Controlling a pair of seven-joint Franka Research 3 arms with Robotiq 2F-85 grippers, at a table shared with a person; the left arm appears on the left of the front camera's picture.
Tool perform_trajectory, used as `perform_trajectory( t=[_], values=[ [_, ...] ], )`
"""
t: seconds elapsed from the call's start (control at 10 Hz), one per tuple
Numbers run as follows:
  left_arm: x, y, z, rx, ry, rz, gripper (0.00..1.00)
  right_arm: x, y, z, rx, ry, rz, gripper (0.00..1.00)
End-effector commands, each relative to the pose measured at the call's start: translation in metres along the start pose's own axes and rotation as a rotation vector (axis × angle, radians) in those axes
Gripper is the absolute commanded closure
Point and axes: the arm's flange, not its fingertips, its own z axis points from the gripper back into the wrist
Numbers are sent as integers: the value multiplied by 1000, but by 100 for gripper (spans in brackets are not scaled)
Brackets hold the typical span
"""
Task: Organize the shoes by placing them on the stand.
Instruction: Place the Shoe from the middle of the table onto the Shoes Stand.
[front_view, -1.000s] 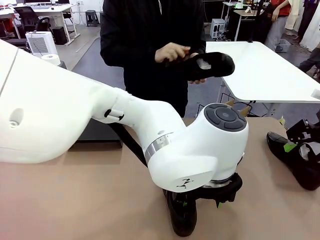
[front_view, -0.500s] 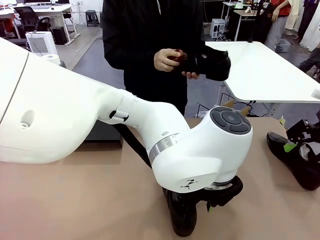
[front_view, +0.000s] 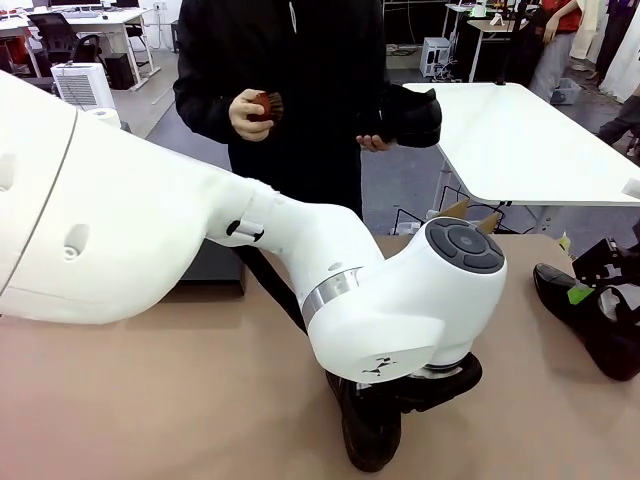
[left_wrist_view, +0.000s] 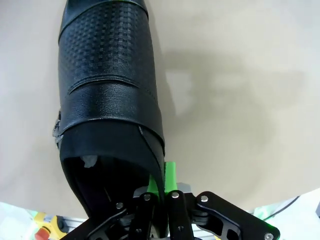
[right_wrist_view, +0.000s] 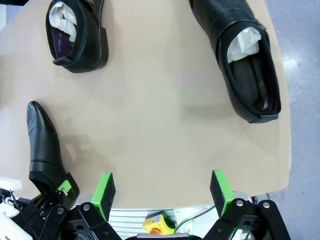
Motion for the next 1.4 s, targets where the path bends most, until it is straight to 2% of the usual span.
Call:
perform_trajectory(
  t=[0.0,0.2,0.5,0.7,1.0,1.1,1.2,1.3],
  values=[
    [1,-8,-8,23,-37,14,100,-1,0,1,3,2,8,0],
    [-3,-1,2,4,-33,-6,100,-1,0,1,3,2,8,0],
    [-24,42,65,14,-29,10,100,-1,0,1,3,2,8,0],
    [-34,91,113,-25,-78,43,100,-1,0,1,3,2,8,0],
    [-23,155,159,-135,-231,-67,100,-1,0,1,3,2,8,0],
    [-16,173,165,-124,-278,-70,100,-1,0,1,3,2,8,0],
    [-18,191,174,-49,-270,9,100,-1,0,1,3,2,8,0],
    [-20,151,169,-84,-239,-35,100,-1,0,1,3,2,8,0]
  ],
)
